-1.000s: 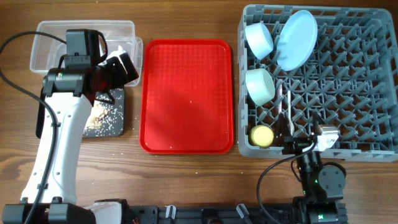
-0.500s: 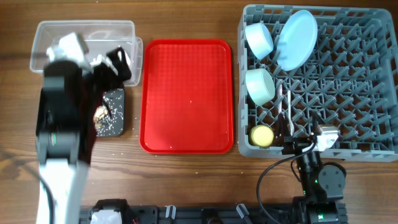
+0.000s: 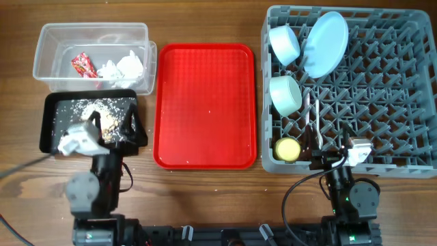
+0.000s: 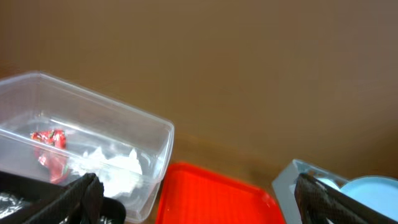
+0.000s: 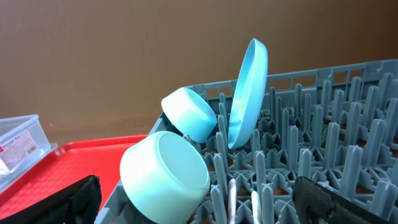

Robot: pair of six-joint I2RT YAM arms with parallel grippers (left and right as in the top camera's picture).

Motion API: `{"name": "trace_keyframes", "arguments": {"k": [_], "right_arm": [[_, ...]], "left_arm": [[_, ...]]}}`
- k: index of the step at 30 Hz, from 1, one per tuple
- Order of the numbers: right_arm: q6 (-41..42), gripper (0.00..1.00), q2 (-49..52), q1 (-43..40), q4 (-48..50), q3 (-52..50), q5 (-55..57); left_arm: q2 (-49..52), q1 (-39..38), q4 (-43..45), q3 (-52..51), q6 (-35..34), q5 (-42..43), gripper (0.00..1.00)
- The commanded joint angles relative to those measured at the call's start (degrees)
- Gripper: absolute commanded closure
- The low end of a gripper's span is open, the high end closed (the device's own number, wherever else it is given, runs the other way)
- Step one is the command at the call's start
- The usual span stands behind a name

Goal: Sort waste into correct bins and load items into the dishwasher rack

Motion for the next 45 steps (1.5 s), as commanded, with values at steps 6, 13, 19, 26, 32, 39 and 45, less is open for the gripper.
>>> {"name": "trace_keyframes", "arguments": {"k": [6, 13, 19, 26, 32, 39, 45], "right_arm": [[0.66, 0.00, -0.26, -0.13, 0.13, -0.04, -0.76], [0.66, 0.00, -0.26, -0.13, 0.13, -0.04, -0.76], [0.68, 0.00, -0.26, -0.13, 0.13, -0.04, -0.76], [0.66, 0.00, -0.26, -0.13, 0.13, -0.04, -0.76], [0.66, 0.00, -0.26, -0.13, 0.13, -0.04, -0.76], [0.66, 0.00, -0.26, -0.13, 0.13, -0.04, -0.76], [0.66, 0.00, -0.26, -0.13, 0.13, -0.04, -0.76]], "left_arm": [[-11.15, 0.48, 4.61, -10.40, 0.50, -1.16, 0.00], [-15.82, 0.48, 3.91, -13.18, 1.46, -0.92, 0.00], [-18.14, 0.48, 3.10, -16.59, 1.31, -0.48, 0.00], [-18.14, 0.35, -6.64, -16.59, 1.38, 1.64, 0.00], [-18.05, 0.31, -6.47, -16.59, 1.38, 1.66, 0.00], [-17.90, 0.31, -6.47, -16.59, 1.38, 1.66, 0.00], [-17.90, 0.31, -6.47, -16.59, 1.38, 1.66, 0.00]]}}
